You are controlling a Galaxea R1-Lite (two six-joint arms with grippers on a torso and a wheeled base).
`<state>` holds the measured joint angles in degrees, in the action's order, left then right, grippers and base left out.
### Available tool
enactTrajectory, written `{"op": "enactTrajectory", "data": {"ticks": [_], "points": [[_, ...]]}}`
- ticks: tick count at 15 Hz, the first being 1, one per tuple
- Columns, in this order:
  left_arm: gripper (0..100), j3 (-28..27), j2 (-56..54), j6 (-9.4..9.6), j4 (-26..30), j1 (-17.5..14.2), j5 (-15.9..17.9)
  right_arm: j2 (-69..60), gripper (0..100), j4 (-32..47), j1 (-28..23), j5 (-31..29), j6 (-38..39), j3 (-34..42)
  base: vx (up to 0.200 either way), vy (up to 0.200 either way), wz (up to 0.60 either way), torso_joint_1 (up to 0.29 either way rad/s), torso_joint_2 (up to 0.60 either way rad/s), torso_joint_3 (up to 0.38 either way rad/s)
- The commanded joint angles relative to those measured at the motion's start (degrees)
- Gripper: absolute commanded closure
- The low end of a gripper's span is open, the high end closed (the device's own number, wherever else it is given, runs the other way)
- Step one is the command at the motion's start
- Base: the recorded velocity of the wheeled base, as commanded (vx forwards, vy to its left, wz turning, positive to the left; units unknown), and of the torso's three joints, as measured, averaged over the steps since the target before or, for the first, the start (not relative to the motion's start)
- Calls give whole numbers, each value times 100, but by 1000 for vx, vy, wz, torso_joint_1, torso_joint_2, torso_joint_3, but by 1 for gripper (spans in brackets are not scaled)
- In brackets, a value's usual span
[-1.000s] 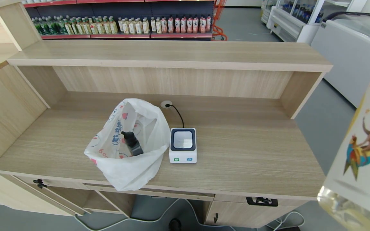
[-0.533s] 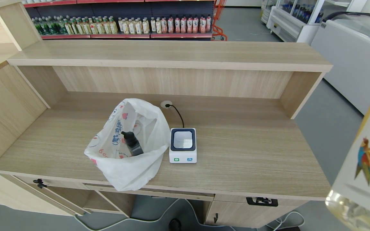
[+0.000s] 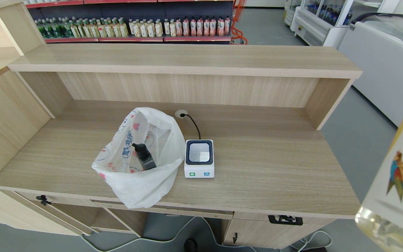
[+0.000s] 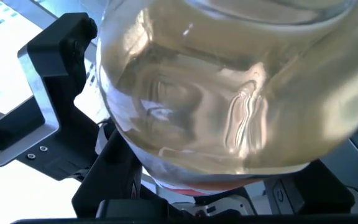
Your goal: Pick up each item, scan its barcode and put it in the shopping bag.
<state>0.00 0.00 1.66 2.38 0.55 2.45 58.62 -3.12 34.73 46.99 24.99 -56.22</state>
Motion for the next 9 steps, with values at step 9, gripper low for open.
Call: {"op": "enactTrajectory", "data": {"ticks": [9], "points": [[0,0,9,1,0,-2,1,1371,100,-2395,-3297,-1843,-5944,2300,0,0,0,0,0,0]]}}
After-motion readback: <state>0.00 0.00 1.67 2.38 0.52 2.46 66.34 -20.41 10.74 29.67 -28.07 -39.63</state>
